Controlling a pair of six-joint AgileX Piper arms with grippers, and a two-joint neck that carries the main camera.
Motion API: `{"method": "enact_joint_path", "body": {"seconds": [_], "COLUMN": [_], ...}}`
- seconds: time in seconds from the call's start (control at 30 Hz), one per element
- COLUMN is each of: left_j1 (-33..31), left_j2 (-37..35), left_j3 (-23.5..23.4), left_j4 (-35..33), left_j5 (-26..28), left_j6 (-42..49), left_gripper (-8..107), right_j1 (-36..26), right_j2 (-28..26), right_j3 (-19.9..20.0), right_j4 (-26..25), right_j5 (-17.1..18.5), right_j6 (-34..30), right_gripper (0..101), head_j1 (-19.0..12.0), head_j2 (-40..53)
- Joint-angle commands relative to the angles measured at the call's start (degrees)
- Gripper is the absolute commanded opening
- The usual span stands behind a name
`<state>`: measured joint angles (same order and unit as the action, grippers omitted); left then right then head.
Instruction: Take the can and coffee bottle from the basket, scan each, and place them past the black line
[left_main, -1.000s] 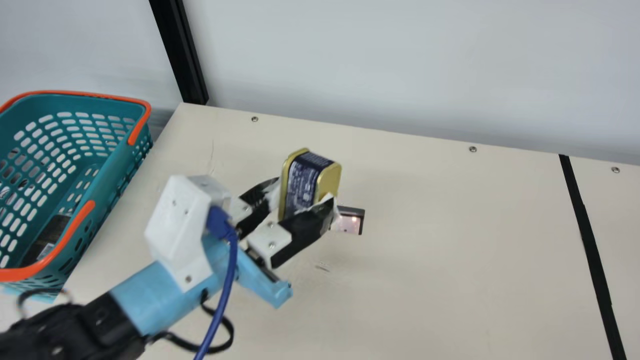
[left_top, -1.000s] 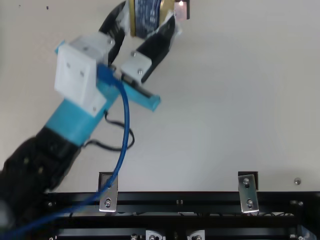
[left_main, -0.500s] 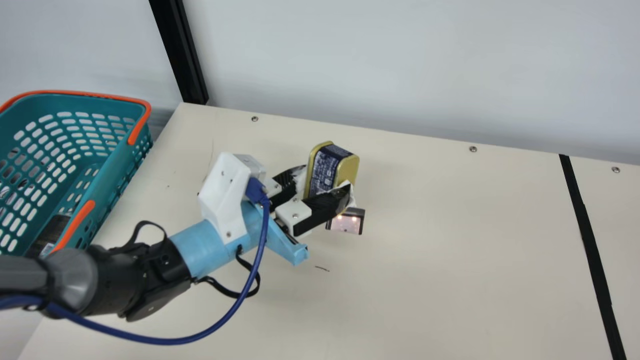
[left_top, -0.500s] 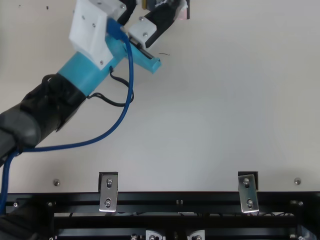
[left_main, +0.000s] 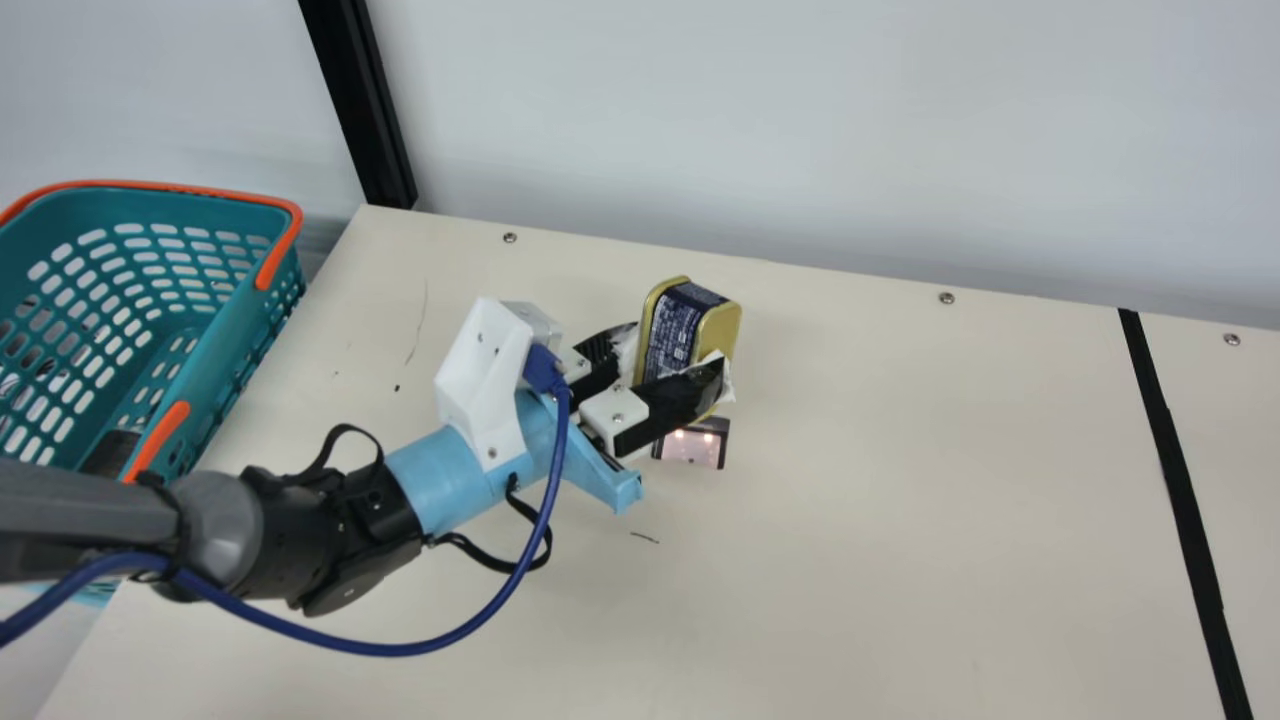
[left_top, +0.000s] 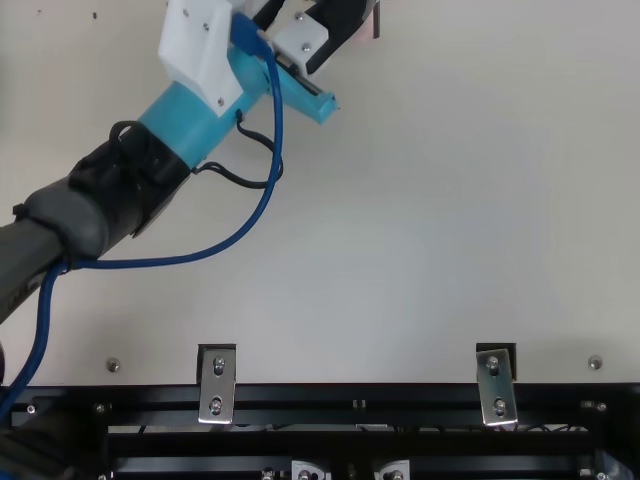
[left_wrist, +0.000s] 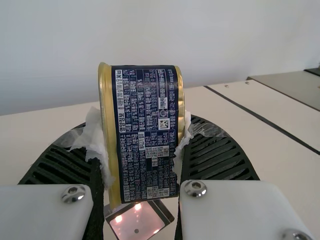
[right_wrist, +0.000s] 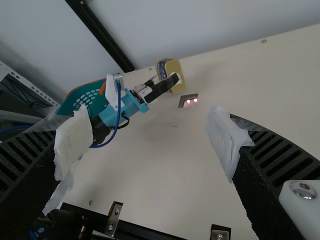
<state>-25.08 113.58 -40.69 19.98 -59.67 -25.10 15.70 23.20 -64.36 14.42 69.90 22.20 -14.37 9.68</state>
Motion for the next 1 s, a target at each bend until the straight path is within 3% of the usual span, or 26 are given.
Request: {"method": "enact_joint_path", "body": {"seconds": [0.0,0.33,0.47,0.73,0.97], "left_j1": [-0.11,-0.60,-0.74,0.11,0.43], "left_j2": [0.49,3.32,1.87,-10.54,-21.76], "left_j3": [-0.61,-4.09,-4.76,-6.27,-9.82], "left_j4": [-0.49,-2.86,-3.01,3.26,14.32], "left_j5": [-0.21,0.06,2.73,18.34,34.48], "left_j6": [-0.10,-0.14,0.71,1.91,-3.64], "left_gripper": [10,10,10,10,10], "right_j1": [0.00,0.00,0.00,0.00,0.00], "right_j2": [0.00,0.00,0.00,0.00,0.00], "right_j3": [0.00,0.00,0.00,0.00,0.00], "right_j4": [0.00,0.00,0.00,0.00,0.00], "right_j5": [0.00,0.00,0.00,0.00,0.00], "right_j6": [0.00,0.00,0.00,0.00,0.00], "right_gripper": [101,101,101,101,101], "head_j1": [-0.59,-0.59,-0.59,-0.59,-0.59], "head_j2": [-0.04,-0.04,-0.04,-0.04,-0.04]}}
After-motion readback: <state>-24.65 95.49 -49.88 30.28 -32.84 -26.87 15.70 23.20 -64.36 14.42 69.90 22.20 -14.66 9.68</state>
